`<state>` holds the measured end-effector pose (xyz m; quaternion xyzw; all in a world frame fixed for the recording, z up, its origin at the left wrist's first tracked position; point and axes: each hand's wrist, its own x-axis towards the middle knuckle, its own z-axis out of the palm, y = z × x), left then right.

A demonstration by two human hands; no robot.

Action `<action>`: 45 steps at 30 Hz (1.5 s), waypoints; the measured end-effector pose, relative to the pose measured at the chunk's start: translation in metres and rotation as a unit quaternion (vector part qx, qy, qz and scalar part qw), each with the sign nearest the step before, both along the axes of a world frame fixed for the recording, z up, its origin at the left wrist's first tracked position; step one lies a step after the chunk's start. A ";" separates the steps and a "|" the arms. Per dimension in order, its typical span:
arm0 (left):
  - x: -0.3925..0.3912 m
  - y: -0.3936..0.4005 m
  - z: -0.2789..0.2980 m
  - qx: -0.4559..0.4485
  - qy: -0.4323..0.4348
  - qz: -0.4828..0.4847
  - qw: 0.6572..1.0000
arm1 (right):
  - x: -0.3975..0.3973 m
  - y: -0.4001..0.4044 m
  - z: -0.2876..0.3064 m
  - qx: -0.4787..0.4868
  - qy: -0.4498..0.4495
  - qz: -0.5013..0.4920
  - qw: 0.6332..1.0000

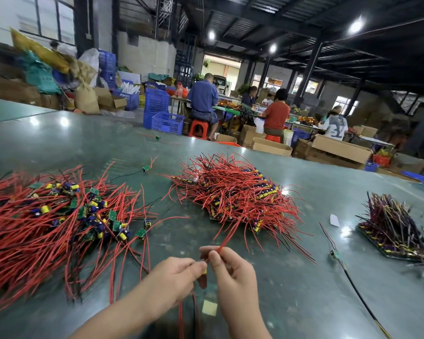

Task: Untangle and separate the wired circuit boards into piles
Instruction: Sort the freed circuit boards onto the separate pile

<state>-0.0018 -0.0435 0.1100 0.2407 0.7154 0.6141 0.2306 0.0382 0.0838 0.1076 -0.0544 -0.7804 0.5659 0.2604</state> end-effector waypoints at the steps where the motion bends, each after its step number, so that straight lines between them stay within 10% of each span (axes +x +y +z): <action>1: 0.001 0.000 0.000 -0.002 0.013 0.001 1.000 | 0.000 0.000 0.000 -0.041 -0.012 0.003 0.999; 5: 0.003 0.003 0.000 -0.059 0.106 0.027 0.992 | 0.001 -0.002 0.002 -0.129 -0.028 0.014 0.991; 12: 0.002 0.004 0.005 0.041 -0.069 -0.033 0.996 | -0.002 -0.003 0.000 -0.222 0.001 -0.010 0.975; 31: 0.003 0.002 0.002 0.042 -0.055 -0.074 0.995 | -0.007 0.032 -0.001 -0.318 0.020 -0.123 0.940; 37: -0.001 -0.003 0.004 0.063 -0.112 -0.062 0.990 | -0.011 0.034 0.006 -0.513 -0.009 -0.002 0.858; 41: -0.002 -0.002 0.000 0.010 -0.024 -0.047 0.999 | -0.011 0.039 0.004 -0.418 0.006 -0.062 0.906; 45: 0.000 0.000 -0.003 -0.061 0.093 -0.018 0.994 | -0.012 0.043 0.008 -0.481 -0.013 -0.058 0.875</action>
